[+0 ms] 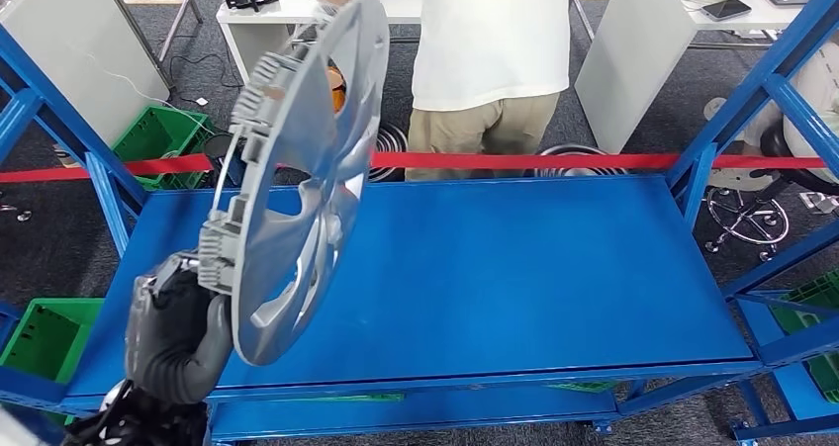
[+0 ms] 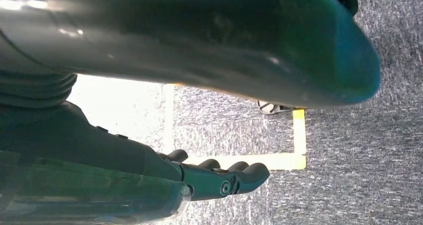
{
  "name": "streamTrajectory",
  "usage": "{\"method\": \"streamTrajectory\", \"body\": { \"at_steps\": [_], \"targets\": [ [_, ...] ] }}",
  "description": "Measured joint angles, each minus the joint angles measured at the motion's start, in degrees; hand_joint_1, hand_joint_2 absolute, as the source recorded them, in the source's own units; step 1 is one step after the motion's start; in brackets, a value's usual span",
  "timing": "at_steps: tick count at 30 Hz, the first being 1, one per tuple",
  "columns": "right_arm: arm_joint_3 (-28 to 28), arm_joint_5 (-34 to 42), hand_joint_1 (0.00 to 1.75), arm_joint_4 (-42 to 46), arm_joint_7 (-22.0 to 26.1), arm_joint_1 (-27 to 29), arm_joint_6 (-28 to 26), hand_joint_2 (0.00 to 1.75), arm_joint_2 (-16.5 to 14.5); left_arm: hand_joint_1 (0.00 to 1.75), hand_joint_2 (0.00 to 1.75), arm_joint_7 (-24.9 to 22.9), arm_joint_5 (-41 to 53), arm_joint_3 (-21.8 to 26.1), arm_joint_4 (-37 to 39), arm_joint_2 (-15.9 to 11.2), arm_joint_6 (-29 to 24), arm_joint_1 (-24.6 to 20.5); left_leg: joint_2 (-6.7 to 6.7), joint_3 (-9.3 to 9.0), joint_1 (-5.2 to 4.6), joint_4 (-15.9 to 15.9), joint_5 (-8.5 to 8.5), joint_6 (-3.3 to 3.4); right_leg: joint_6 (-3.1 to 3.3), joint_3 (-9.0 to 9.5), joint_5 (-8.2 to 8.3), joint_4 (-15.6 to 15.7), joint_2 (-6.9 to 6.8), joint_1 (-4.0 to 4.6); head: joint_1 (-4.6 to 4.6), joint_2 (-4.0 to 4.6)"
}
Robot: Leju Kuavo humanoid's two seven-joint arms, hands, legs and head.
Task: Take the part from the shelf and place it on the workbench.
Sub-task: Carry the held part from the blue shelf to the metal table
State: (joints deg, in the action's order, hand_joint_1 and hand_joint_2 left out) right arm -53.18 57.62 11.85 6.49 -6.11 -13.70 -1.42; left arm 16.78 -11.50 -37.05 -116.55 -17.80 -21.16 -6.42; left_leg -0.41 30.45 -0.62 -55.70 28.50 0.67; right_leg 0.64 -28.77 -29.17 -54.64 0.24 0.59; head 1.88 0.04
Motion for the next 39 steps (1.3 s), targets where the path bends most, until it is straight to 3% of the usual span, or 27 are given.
{"method": "streamTrajectory", "body": {
  "at_steps": [6, 22, 39],
  "targets": [
    [0.0, 0.07, 0.0, 0.0, 0.08, 0.0, 0.04, 0.0, 0.0, 1.75, 1.75, -3.29, 0.57, -0.02, 0.79, -0.09, -0.01, -0.29, -0.08, 0.01, 0.0, 0.0, 0.0, 0.0, 0.0, 0.0, 0.0, 0.0, -0.01, 0.0, 0.0, 0.0],
    [0.0, 0.04, 0.0, 0.0, 0.19, 0.0, 0.06, 0.0, 0.0, 1.75, 1.75, -3.09, -0.88, 0.02, 1.01, -0.45, 2.23, -0.63, -0.09, 0.03, 0.0, 0.0, 0.0, 0.0, 0.0, 0.01, 0.0, 0.0, -0.02, 0.0, 0.0, 0.0],
    [-0.41, 0.06, 0.0, 0.0, 0.85, 0.02, 0.26, 0.0, 0.01, 1.75, 1.75, 8.36, -7.49, 6.07, -2.82, -1.97, 7.33, 2.65, 0.3, 0.02, -0.08, -0.02, 0.03, 0.04, -0.05, 0.0, 0.02, 0.01, -0.01, -0.08, -0.01, 0.0]
  ]
}}
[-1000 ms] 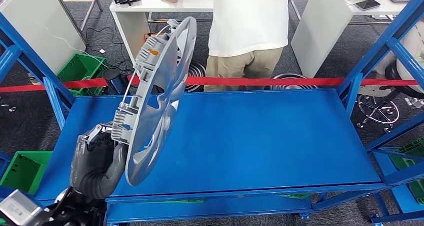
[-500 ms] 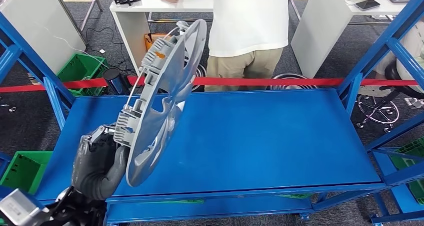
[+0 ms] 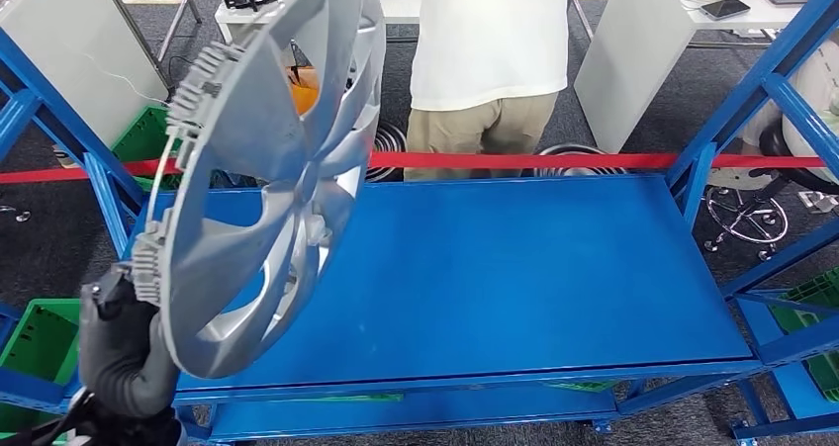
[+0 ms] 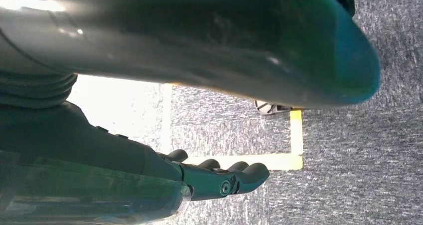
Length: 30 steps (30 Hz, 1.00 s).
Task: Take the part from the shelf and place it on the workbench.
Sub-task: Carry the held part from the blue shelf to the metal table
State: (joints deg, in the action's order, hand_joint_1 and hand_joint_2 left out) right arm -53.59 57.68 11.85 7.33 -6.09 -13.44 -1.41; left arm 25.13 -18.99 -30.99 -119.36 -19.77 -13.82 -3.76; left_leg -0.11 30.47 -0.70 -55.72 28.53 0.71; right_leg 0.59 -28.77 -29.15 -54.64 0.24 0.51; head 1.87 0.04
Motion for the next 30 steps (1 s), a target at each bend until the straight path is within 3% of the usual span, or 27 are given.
{"method": "streamTrajectory", "body": {
  "at_steps": [6, 11, 13, 15, 16, 17, 18, 19, 21, 22, 24, 26, 28, 30],
  "targets": [
    [-0.35, 0.1, 0.0, 0.0, 0.16, -0.01, 0.0, 0.0, 0.01, 1.75, 1.75, 1.43, -0.61, 2.59, -0.87, -0.15, 0.61, 1.1, 0.04, -0.02, -0.28, -0.11, 0.13, 0.33, -0.37, 0.01, 0.02, 0.01, 0.01, -0.29, -0.1, 0.0],
    [-0.59, 0.44, 0.0, 0.0, 0.16, -0.03, -0.01, 0.0, 0.01, 1.75, 1.75, 1.99, -0.76, 3.94, -1.35, -0.16, 0.81, 1.53, 0.11, -0.04, -0.25, 0.18, -0.3, 1.07, -1.15, -0.03, -0.22, -0.2, 0.03, -0.45, -0.34, 0.0],
    [-0.62, 0.5, 0.0, 0.0, 0.16, -0.02, -0.02, 0.0, 0.02, 1.75, 1.75, 2.2, -0.86, 4.34, -1.78, -0.17, 0.88, 1.6, 0.25, 0.01, 0.1, 0.51, -0.76, 1.48, -1.65, -1.33, -2.87, -3.62, 0.03, -0.47, -0.03, 0.0],
    [-0.62, 0.51, 0.0, 0.0, 0.15, 0.0, -0.02, 0.0, 0.01, 1.75, 1.75, 2.33, -1.03, 4.72, -2.03, -0.19, 0.85, 1.77, 0.33, 0.27, 0.14, 0.5, -0.92, 1.65, -2.07, -4.48, -7.25, -11.31, 0.01, -0.66, 0.52, 0.0],
    [-0.63, 0.51, 0.0, 0.0, 0.15, 0.02, -0.02, 0.0, 0.01, 1.75, 1.75, 2.36, -1.11, 4.89, -2.07, -0.19, 0.82, 1.9, 0.35, 0.4, 0.13, 0.46, -0.97, 1.64, -2.18, -6.0, -8.71, -15.0, 0.01, -0.72, 0.69, 0.0],
    [-0.64, 0.51, 0.0, 0.0, 0.14, 0.06, -0.02, 0.0, 0.01, 1.75, 1.75, 2.38, -1.19, 5.04, -2.09, -0.19, 0.79, 2.05, 0.35, 0.5, 0.12, 0.41, -1.01, 1.61, -2.2, -6.81, -9.06, -17.12, 0.0, -0.76, 0.8, 0.0],
    [-0.67, 0.51, 0.0, 0.0, 0.14, 0.09, -0.02, 0.0, 0.01, 1.75, 1.75, 2.41, -1.27, 5.2, -2.1, -0.19, 0.77, 2.18, 0.32, 0.55, 0.1, 0.35, -1.06, 1.55, -2.14, -6.62, -8.16, -17.02, 0.0, -0.79, 0.92, 0.0],
    [-0.7, 0.52, 0.0, 0.0, 0.14, 0.1, -0.02, 0.0, 0.02, 1.75, 1.75, 2.43, -1.33, 5.36, -2.13, -0.19, 0.75, 2.27, 0.27, 0.57, 0.08, 0.28, -1.09, 1.48, -1.96, -5.4, -6.29, -14.68, 0.0, -0.82, 1.02, 0.0],
    [-0.8, 0.53, 0.0, 0.0, 0.14, 0.03, -0.03, 0.0, 0.04, 1.75, 1.75, 2.5, -1.41, 5.76, -2.28, -0.19, 0.76, 2.35, 0.13, 0.64, -0.02, 0.14, -1.18, 1.23, -1.3, -1.45, -2.28, -6.7, -0.01, -0.74, 1.18, 0.0],
    [-0.84, 0.53, 0.0, 0.0, 0.14, -0.02, -0.03, 0.0, 0.05, 1.75, 1.75, 2.54, -1.42, 5.91, -2.36, -0.19, 0.77, 2.36, 0.06, 0.75, -0.07, 0.08, -1.31, 0.97, -0.96, 0.14, -1.15, -3.39, -0.04, -0.64, 1.16, 0.0],
    [-0.86, 0.53, 0.0, 0.0, 0.14, -0.14, -0.04, 0.0, 0.07, 1.75, 1.75, 2.62, -1.42, 6.14, -2.46, -0.19, 0.82, 2.4, -0.02, 1.13, -0.07, -0.01, -1.73, 0.25, -0.45, 1.31, -0.61, -0.42, -0.03, -0.38, 1.09, 0.0],
    [-0.88, 0.53, 0.0, 0.0, 0.14, -0.26, -0.04, 0.0, 0.04, 1.75, 1.75, 2.65, -1.42, 6.32, -2.55, -0.2, 0.86, 2.48, 0.01, 1.52, 0.04, -0.16, -1.85, -0.46, 0.09, 0.98, -0.1, 0.15, -0.11, -0.45, 1.01, 0.0],
    [-0.91, 0.55, 0.0, -0.01, 0.14, -0.32, -0.04, 0.0, 0.05, 1.75, 1.75, 2.68, -1.42, 6.45, -2.64, -0.25, 0.88, 2.52, 0.03, 2.62, 0.19, -2.51, 0.69, -1.16, 0.81, 0.38, 0.81, 0.65, -0.28, -0.71, 0.56, 0.0],
    [-0.93, 0.58, 0.0, -0.02, 0.14, -0.32, -0.03, 0.0, 0.05, 1.75, 1.75, 2.73, -1.42, 6.48, -2.68, -0.29, 0.97, 2.54, 0.03, 5.13, 0.62, -9.2, 5.77, -1.88, 1.13, -0.77, 1.55, 0.52, -0.36, -0.82, -0.32, 0.0]
  ]
}}
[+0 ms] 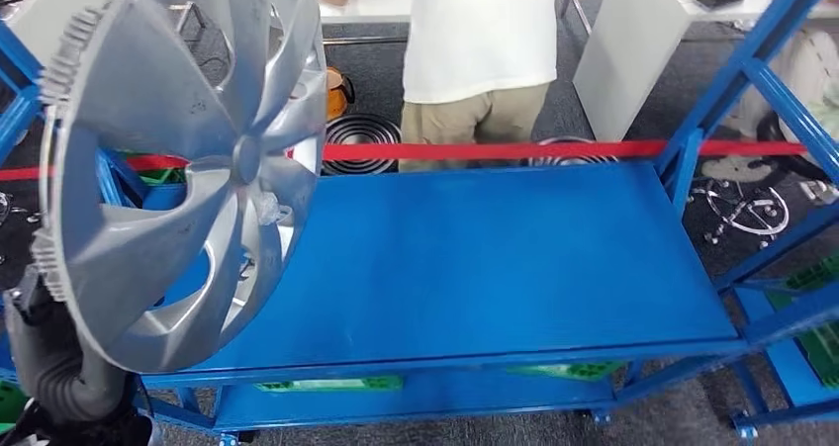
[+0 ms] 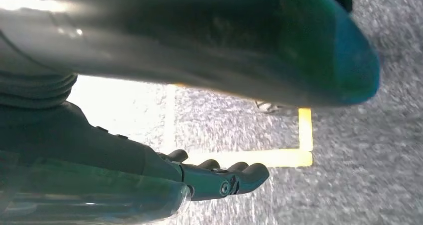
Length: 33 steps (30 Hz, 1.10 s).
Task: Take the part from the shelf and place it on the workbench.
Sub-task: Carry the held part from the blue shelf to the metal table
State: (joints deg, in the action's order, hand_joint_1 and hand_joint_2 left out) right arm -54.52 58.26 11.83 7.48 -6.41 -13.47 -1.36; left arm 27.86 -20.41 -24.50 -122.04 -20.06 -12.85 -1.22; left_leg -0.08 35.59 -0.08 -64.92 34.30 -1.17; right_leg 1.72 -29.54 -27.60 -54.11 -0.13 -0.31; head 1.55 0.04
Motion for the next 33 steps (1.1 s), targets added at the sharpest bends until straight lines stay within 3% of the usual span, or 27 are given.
{"method": "streamTrajectory", "body": {
  "at_steps": [1, 2, 3, 4, 5, 7, 9, 11, 12, 13, 16, 17, 18, 19, 21, 23, 24, 26, 27, 28, 29, 31, 32, 33],
  "targets": [
    [-0.01, 0.01, 0.0, -0.01, 0.0, 0.01, 0.01, 0.0, -0.02, 1.75, 1.75, 0.02, 0.0, 0.0, -0.01, -0.01, 0.05, 0.01, 0.0, 1.21, 0.27, -3.77, 2.04, -0.33, -0.01, -0.71, 0.29, -0.27, -0.02, -0.02, -0.42, 0.0],
    [-0.01, 0.01, 0.0, -0.01, 0.0, 0.01, 0.01, 0.0, -0.03, 1.75, 1.75, 0.03, 0.0, -0.02, 0.0, 0.0, 0.11, 0.02, 0.0, 1.79, 0.53, -6.39, 2.98, -0.62, -0.12, -1.4, 0.55, -0.58, -0.03, -0.06, -0.7, 0.0],
    [-0.01, 0.01, 0.0, -0.01, 0.0, 0.01, 0.01, 0.0, -0.04, 1.75, 1.75, 0.04, 0.0, -0.04, 0.0, 0.0, 0.15, 0.02, 0.02, 1.38, 0.8, -7.05, 2.67, -0.92, -0.26, -2.1, 0.79, -0.96, -0.04, -0.16, -0.95, 0.0],
    [-0.01, 0.01, 0.0, -0.01, 0.0, 0.01, 0.01, 0.0, -0.05, 1.75, 1.75, 0.04, 0.0, -0.05, 0.0, 0.0, 0.19, 0.02, 0.06, -0.16, 1.08, -5.48, 1.32, -1.22, -0.46, -2.78, 0.99, -1.42, -0.01, -0.32, -1.19, 0.0],
    [-0.01, 0.02, 0.0, -0.01, 0.0, -0.01, 0.01, 0.0, -0.05, 1.75, 1.75, 0.05, 0.0, -0.07, 0.0, 0.0, 0.21, 0.02, 0.1, -2.63, 1.41, -2.08, -0.41, -1.58, -0.72, -3.44, 1.12, -1.98, 0.04, -0.49, -1.42, 0.0],
    [-0.01, 0.03, 0.0, 0.0, 0.0, -0.07, 0.01, 0.0, -0.01, 1.75, 1.75, 0.08, 0.01, -0.06, 0.01, 0.01, 0.23, 0.02, -0.03, -7.32, 1.71, 5.16, -1.98, -2.09, -1.4, -4.62, 1.4, -3.07, 0.27, -0.64, -2.04, 0.0],
    [-0.01, 0.05, 0.0, 0.01, 0.0, -0.09, 0.01, 0.0, 0.01, 1.75, 1.75, 0.11, 0.01, -0.05, 0.02, 0.01, 0.29, 0.05, -0.28, -8.64, 1.54, 8.02, -1.82, -1.67, -2.27, -5.14, 2.01, -3.37, 0.48, -0.63, -2.22, 0.0],
    [-0.01, 0.07, 0.0, 0.02, 0.0, 0.03, 0.0, 0.0, -0.01, 1.75, 1.75, 0.28, 0.01, -0.04, 0.01, 0.0, 0.56, 0.04, -0.35, -7.94, 1.39, 8.29, -2.63, -0.35, -3.15, -5.28, 2.75, -2.99, 0.54, -0.81, -1.86, 0.0],
    [-0.02, 0.08, 0.0, 0.02, 0.0, 0.11, 0.0, 0.0, 0.01, 1.75, 1.75, 0.4, 0.01, -0.05, 0.0, 0.0, 0.75, 0.03, -0.35, -7.51, 1.37, 8.41, -3.16, 0.35, -3.47, -5.54, 2.2, -3.23, 0.49, -0.92, -1.66, 0.0],
    [-0.02, 0.08, 0.0, 0.01, 0.0, 0.19, -0.01, 0.0, 0.01, 1.75, 1.75, 0.55, 0.01, -0.05, -0.03, -0.01, 0.93, 0.01, -0.35, -6.95, 1.39, 8.56, -3.76, 1.0, -3.73, -6.04, 0.61, -4.44, 0.43, -0.97, -1.4, 0.0],
    [-0.03, 0.09, 0.0, 0.01, 0.0, 0.19, 0.0, 0.0, -0.02, 1.75, 1.75, 0.79, 0.0, -0.06, -0.08, -0.03, 1.15, 0.02, -0.43, -4.76, 1.15, 8.63, -5.63, 1.93, -3.99, -8.54, -7.53, -14.23, 0.31, -0.92, 0.08, 0.0],
    [-0.03, 0.08, 0.0, 0.02, 0.0, 0.15, 0.01, 0.0, -0.03, 1.75, 1.75, 0.8, 0.0, -0.07, -0.07, -0.03, 1.16, 0.04, -0.45, -3.97, 0.96, 8.61, -6.26, 2.01, -3.93, -8.89, -8.87, -17.38, 0.32, -0.85, 0.53, 0.0],
    [-0.03, 0.09, 0.0, 0.02, 0.0, 0.09, 0.01, 0.0, -0.03, 1.75, 1.75, 0.8, 0.0, -0.07, -0.06, -0.03, 1.18, 0.06, -0.45, -3.19, 0.77, 8.59, -6.87, 2.04, -3.75, -8.54, -8.83, -19.02, 0.32, -0.75, 0.87, 0.0],
    [-0.03, 0.08, 0.0, 0.02, 0.0, 0.03, 0.01, 0.0, -0.04, 1.75, 1.75, 0.81, 0.0, -0.07, -0.06, -0.04, 1.18, 0.08, -0.45, -2.46, 0.56, 8.57, -7.45, 2.04, -3.45, -7.34, -7.64, -18.74, 0.32, -0.62, 1.14, 0.0],
    [-0.04, 0.05, 0.0, 0.03, -0.01, -0.14, 0.01, 0.0, -0.03, 1.75, 1.75, 0.88, 0.0, -0.05, -0.08, -0.04, 1.22, 0.1, -0.46, -1.23, 0.23, 8.54, -8.56, 1.95, -2.42, -2.31, -4.69, -12.71, 0.32, -0.2, 1.49, 0.0],
    [-0.06, -0.05, 0.0, 0.03, -0.03, -0.42, -0.05, 0.0, 0.07, 1.75, 1.75, 0.97, 0.0, 0.0, -0.16, -0.04, 1.35, 0.13, -0.33, -0.38, -0.04, 8.47, -9.58, 1.56, -1.35, 3.54, -4.17, -3.94, 0.3, 0.38, 1.6, 0.0],
    [-0.07, -0.21, 0.0, 0.04, -0.05, -0.56, -0.16, 0.0, 0.11, 1.75, 1.75, 0.99, 0.0, 0.02, -0.2, -0.03, 1.48, 0.15, -0.19, -0.07, -0.06, 8.45, -10.12, 1.27, -1.05, 5.16, -4.48, -1.1, 0.32, 0.64, 1.51, 0.0],
    [-0.17, -0.61, 0.0, 0.05, -0.09, -0.67, -0.62, 0.0, 0.2, 1.75, 1.75, 1.05, -0.05, 0.02, -0.21, -0.01, 1.8, 0.18, 0.1, 0.45, 0.05, 8.54, -11.12, 0.57, -0.83, 5.46, -4.28, 0.74, 0.36, 0.8, 1.33, 0.0],
    [-0.27, -0.78, 0.0, 0.05, -0.02, -0.64, -0.95, 0.0, 0.27, 1.75, 1.75, 1.1, -0.1, -0.01, -0.19, 0.01, 1.98, 0.18, 0.15, 0.78, 0.13, 8.35, -10.8, 0.27, -0.68, 5.0, -3.68, 0.85, 0.3, 0.78, 1.26, 0.0],
    [-0.36, -0.72, 0.0, 0.04, 0.2, -0.57, -1.33, 0.0, 0.44, 1.75, 1.75, 1.17, -0.21, -0.05, -0.16, 0.02, 2.26, 0.16, 0.15, 1.27, 0.21, 7.4, -9.37, -0.01, -0.43, 4.48, -3.02, 0.97, 0.18, 0.68, 1.09, 0.0],
    [-0.43, -0.45, 0.0, 0.03, 0.6, -0.54, -1.69, 0.0, 0.66, 1.75, 1.75, 1.28, -0.34, -0.1, -0.1, 0.04, 2.63, 0.06, 0.11, 2.04, 0.3, 5.37, -6.9, -0.25, -0.22, 3.83, -2.32, 1.07, 0.05, 0.56, 0.78, 0.0],
    [-0.45, 0.5, 0.0, -0.01, 1.65, -0.59, -2.25, 0.0, 1.21, 1.75, 1.75, 1.47, -0.76, -0.26, 0.14, 0.08, 3.65, -0.46, 0.06, 4.01, 0.54, -1.72, -1.07, -0.69, 0.05, 2.08, -1.07, 0.74, -0.08, 0.53, -0.01, 0.0],
    [-0.44, 1.0, 0.0, -0.02, 2.08, -0.66, -2.38, 0.0, 1.45, 1.75, 1.75, 1.53, -0.96, -0.37, 0.31, 0.1, 4.14, -0.85, 0.05, 4.73, 0.63, -5.32, 0.48, -0.9, 0.0, 1.04, -0.49, 0.47, -0.12, 0.51, -0.29, 0.0],
    [-0.44, 1.41, 0.0, -0.03, 2.37, -0.72, -2.45, 0.0, 1.65, 1.75, 1.75, 1.56, -1.13, -0.5, 0.49, 0.14, 4.56, -1.27, 0.05, 4.82, 0.73, -7.79, 0.57, -1.08, -0.1, -0.06, 0.09, 0.13, -0.14, 0.46, -0.51, 0.0]
  ]
}}
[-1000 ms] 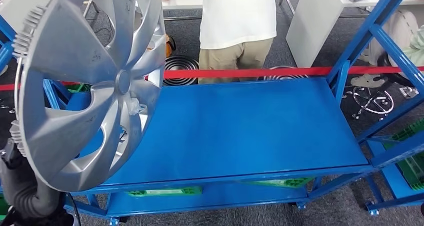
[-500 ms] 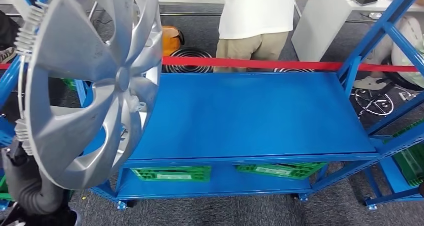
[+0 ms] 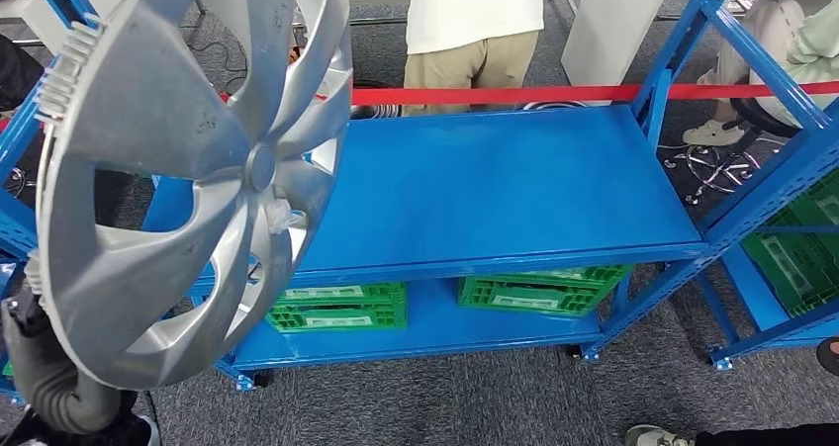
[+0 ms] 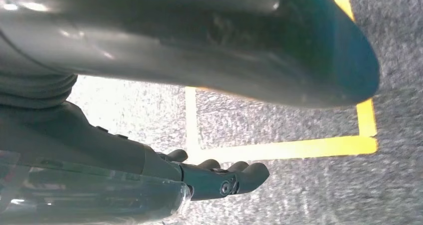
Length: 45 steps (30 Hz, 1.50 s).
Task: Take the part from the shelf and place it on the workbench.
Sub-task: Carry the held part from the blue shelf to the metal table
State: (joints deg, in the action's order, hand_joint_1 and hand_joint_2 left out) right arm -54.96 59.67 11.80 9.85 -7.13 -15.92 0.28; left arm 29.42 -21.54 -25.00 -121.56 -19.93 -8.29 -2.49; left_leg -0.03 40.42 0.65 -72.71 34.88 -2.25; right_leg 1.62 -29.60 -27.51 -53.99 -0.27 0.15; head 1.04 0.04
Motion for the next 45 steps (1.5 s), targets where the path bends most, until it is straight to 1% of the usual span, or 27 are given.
{"method": "streamTrajectory", "body": {
  "at_steps": [1, 3, 5, 7, 9, 11, 13, 14, 15, 16, 17, 19, 21, 24, 25, 27, 29, 30, 32, 34, 36, 37, 39, 40, 41, 44, 45],
  "targets": [
    [0.01, 0.34, 0.0, 0.0, 0.19, -0.02, -0.03, 0.0, 0.15, 1.75, 1.75, 0.02, -0.11, -0.15, 0.19, 0.03, 0.29, -0.41, 0.01, -0.81, 0.13, -0.64, -1.19, -0.16, -0.17, -1.11, 0.51, -0.4, -0.02, -0.09, -0.2, 0.0],
    [0.01, 0.75, 0.0, 0.0, 0.43, -0.02, -0.06, 0.0, 0.35, 1.75, 1.75, 0.04, -0.29, -0.43, 0.57, 0.11, 0.56, -1.15, 0.03, -5.49, 0.43, 3.81, -4.35, -0.38, -0.71, -3.08, 1.37, -1.29, 0.01, -0.34, -0.51, 0.0],
    [0.02, 0.88, 0.0, 0.01, 0.74, -0.01, -0.12, 0.0, 0.5, 1.75, 1.75, 0.06, -0.4, -0.71, 1.0, 0.2, 0.67, -1.77, -0.03, -11.84, 0.41, 12.26, -4.73, -0.29, -1.42, -4.21, 2.16, -1.77, 0.08, -0.59, -0.66, 0.0],
    [0.02, 0.86, 0.0, 0.02, 1.1, -0.05, -0.23, 0.0, 0.56, 1.75, 1.75, 0.21, -0.44, -0.94, 1.43, 0.27, 0.93, -2.2, -0.23, -14.78, -0.05, 17.32, -4.08, 0.33, -2.18, -4.68, 3.42, -1.45, 0.1, -0.91, -0.72, 0.0],
    [0.02, 0.86, 0.0, 0.04, 1.29, -0.06, -0.37, 0.0, 0.56, 1.75, 1.75, 0.45, -0.48, -1.05, 1.74, 0.32, 1.27, -2.45, -0.37, -14.49, -0.08, 18.71, -4.87, 1.22, -2.91, -5.15, 4.08, -0.95, 0.25, -1.09, -0.89, 0.0],
    [0.03, 0.91, 0.0, 0.06, 1.36, 0.0, -0.45, 0.0, 0.53, 1.75, 1.75, 0.69, -0.56, -1.09, 1.97, 0.35, 1.52, -2.68, -0.37, -13.83, 0.27, 19.67, -5.88, 2.15, -3.53, -6.4, 1.18, -3.2, 0.4, -1.1, -0.48, 0.0],
    [0.02, 0.98, 0.0, 0.07, 1.39, 0.11, -0.49, 0.0, 0.51, 1.75, 1.75, 0.88, -0.63, -1.12, 2.27, 0.39, 1.68, -2.8, -0.34, -12.67, 0.37, 19.83, -6.78, 2.66, -4.03, -8.67, -4.15, -10.39, 0.41, -1.21, 0.52, 0.0],
    [0.02, 1.03, 0.0, 0.08, 1.39, 0.18, -0.51, 0.0, 0.51, 1.75, 1.75, 0.92, -0.65, -1.14, 2.47, 0.43, 1.75, -2.83, -0.31, -11.98, 0.38, 19.67, -7.21, 2.67, -4.23, -9.56, -5.96, -14.28, 0.4, -1.25, 0.88, 0.0],
    [0.03, 1.14, 0.0, 0.08, 1.39, 0.21, -0.57, 0.0, 0.55, 1.75, 1.75, 0.94, -0.66, -1.17, 2.68, 0.46, 1.81, -2.83, -0.3, -11.29, 0.4, 19.41, -7.59, 2.58, -4.38, -9.78, -6.59, -16.94, 0.39, -1.27, 1.13, 0.0],
    [0.03, 1.27, 0.0, 0.09, 1.39, 0.21, -0.63, 0.0, 0.59, 1.75, 1.75, 0.94, -0.66, -1.19, 2.88, 0.5, 1.88, -2.83, -0.3, -10.61, 0.45, 19.08, -7.88, 2.45, -4.48, -9.07, -6.02, -17.55, 0.39, -1.3, 1.31, 0.0],
    [0.03, 1.4, 0.0, 0.09, 1.39, 0.21, -0.69, 0.0, 0.66, 1.75, 1.75, 0.94, -0.66, -1.2, 3.07, 0.52, 1.99, -2.83, -0.34, -9.95, 0.54, 18.71, -8.13, 2.26, -4.54, -7.32, -4.62, -15.92, 0.38, -1.37, 1.49, 0.0],
    [0.03, 1.66, 0.0, 0.09, 1.47, 0.13, -0.78, 0.0, 0.8, 1.75, 1.75, 0.95, -0.65, -1.2, 3.3, 0.54, 2.2, -2.83, -0.55, -8.77, 0.64, 17.93, -8.58, 1.7, -4.62, -1.76, -2.24, -8.13, 0.44, -1.49, 1.95, 0.0],
    [0.04, 1.93, 0.0, 0.09, 1.79, 0.0, -0.95, 0.0, 0.9, 1.75, 1.75, 0.96, -0.64, -1.19, 3.34, 0.55, 2.32, -2.86, -0.74, -7.9, 0.57, 17.32, -9.16, 0.92, -4.25, 2.09, -2.07, -1.72, 0.63, -1.42, 2.38, 0.0],
    [0.05, 2.14, 0.0, 0.09, 2.28, -0.05, -1.15, 0.0, 0.97, 1.75, 1.75, 1.05, -0.64, -1.17, 3.45, 0.57, 2.35, -2.87, -0.73, -7.1, 0.75, 16.98, -9.84, -0.29, -2.84, 1.7, -1.88, -0.73, 0.6, -1.16, 2.16, 0.0],
    [0.06, 2.17, 0.0, 0.08, 2.35, -0.04, -1.17, 0.0, 1.02, 1.75, 1.75, 1.09, -0.64, -1.16, 3.55, 0.59, 2.37, -2.86, -0.54, -6.6, 0.83, 16.29, -8.91, -0.53, -2.2, 1.16, -1.42, -0.77, 0.48, -1.13, 1.89, 0.0],
    [0.07, 2.24, 0.0, 0.07, 2.39, -0.05, -1.28, 0.0, 1.15, 1.75, 1.75, 1.23, -0.64, -1.13, 3.74, 0.63, 2.48, -2.86, -0.14, -4.85, 0.92, 11.78, -4.02, -0.73, -1.09, -0.24, -0.18, -0.68, 0.21, -1.04, 1.02, 0.0],
    [0.08, 2.28, 0.0, 0.07, 2.51, -0.03, -1.52, 0.0, 1.27, 1.75, 1.75, 1.42, -0.66, -1.13, 3.89, 0.65, 2.64, -2.86, 0.01, -3.04, 0.86, 4.34, 1.36, -0.75, -0.65, -1.97, 1.12, -0.78, 0.2, -0.69, 0.09, 0.0],
    [0.08, 2.28, 0.0, 0.07, 2.63, -0.02, -1.66, 0.0, 1.32, 1.75, 1.75, 1.46, -0.68, -1.14, 4.01, 0.66, 2.69, -2.86, 0.01, -2.77, 0.81, 1.41, 2.33, -0.7, -0.58, -2.88, 1.76, -0.89, 0.2, -0.5, -0.22, 0.0],
    [0.08, 2.27, 0.0, 0.07, 2.95, -0.02, -1.95, 0.0, 1.39, 1.75, 1.75, 1.54, -0.73, -1.14, 4.35, 0.68, 2.71, -2.87, 0.02, -4.64, 0.66, 0.37, 0.34, -0.33, -0.55, -4.76, 2.98, -1.27, 0.24, -0.17, -0.79, 0.0],
    [0.08, 2.27, 0.0, 0.07, 3.26, -0.02, -2.12, 0.0, 1.46, 1.75, 1.75, 1.58, -0.76, -1.14, 4.61, 0.71, 2.71, -2.88, -0.03, -9.97, 0.34, 6.31, -2.6, 0.44, -0.73, -6.43, 4.08, -1.77, 0.36, 0.0, -1.22, 0.0],
    [0.08, 2.27, 0.0, 0.1, 3.55, -0.02, -2.16, 0.0, 1.49, 1.75, 1.75, 1.68, -0.86, -1.12, 4.69, 0.72, 2.76, -2.93, -0.14, -15.8, -0.14, 14.73, -2.25, 1.19, -1.18, -7.44, 5.16, -2.16, 0.49, 0.08, -1.38, 0.0],
    [0.08, 2.29, 0.0, 0.11, 3.66, -0.01, -2.16, 0.0, 1.5, 1.75, 1.75, 1.8, -0.93, -1.11, 4.7, 0.72, 2.8, -2.94, -0.22, -17.37, -0.38, 17.42, -1.59, 1.5, -1.48, -7.71, 5.82, -2.14, 0.52, 0.05, -1.4, 0.0],
    [0.09, 2.4, 0.0, 0.11, 3.8, 0.11, -2.16, 0.0, 1.61, 1.75, 1.75, 2.02, -1.03, -1.12, 4.72, 0.73, 2.86, -2.94, -0.35, -17.41, -0.52, 19.06, -1.84, 2.05, -2.15, -8.09, 7.12, -1.66, 0.54, -0.07, -1.37, 0.0],
    [0.09, 2.49, 0.0, 0.12, 3.82, 0.22, -2.16, 0.0, 1.7, 1.75, 1.75, 2.09, -1.05, -1.13, 4.73, 0.77, 2.87, -2.94, -0.38, -16.82, -0.45, 19.17, -2.56, 2.44, -2.53, -8.34, 6.7, -1.71, 0.53, -0.14, -1.37, 0.0],
    [0.09, 2.57, 0.0, 0.12, 3.84, 0.34, -2.16, 0.0, 1.78, 1.75, 1.75, 2.11, -1.06, -1.13, 4.75, 0.83, 2.87, -2.93, -0.39, -16.1, -0.34, 19.3, -3.42, 2.86, -2.9, -8.73, 4.93, -2.75, 0.51, -0.21, -1.2, 0.0],
    [0.08, 2.64, 0.0, 0.13, 3.89, 0.44, -2.18, 0.0, 1.92, 1.75, 1.75, 2.14, -1.1, -1.17, 4.83, 1.01, 2.93, -2.85, -0.59, -13.32, -0.29, 19.2, -5.87, 3.61, -3.82, -10.55, -4.35, -12.57, 0.48, -0.47, -0.22, 0.0],
    [0.08, 2.64, 0.0, 0.12, 3.9, 0.38, -2.2, 0.0, 1.96, 1.75, 1.75, 2.14, -1.1, -1.18, 4.91, 1.05, 2.94, -2.8, -0.68, -12.29, -0.32, 19.05, -6.62, 3.62, -3.96, -10.85, -5.78, -16.15, 0.48, -0.51, 0.1, 0.0]
  ]
}}
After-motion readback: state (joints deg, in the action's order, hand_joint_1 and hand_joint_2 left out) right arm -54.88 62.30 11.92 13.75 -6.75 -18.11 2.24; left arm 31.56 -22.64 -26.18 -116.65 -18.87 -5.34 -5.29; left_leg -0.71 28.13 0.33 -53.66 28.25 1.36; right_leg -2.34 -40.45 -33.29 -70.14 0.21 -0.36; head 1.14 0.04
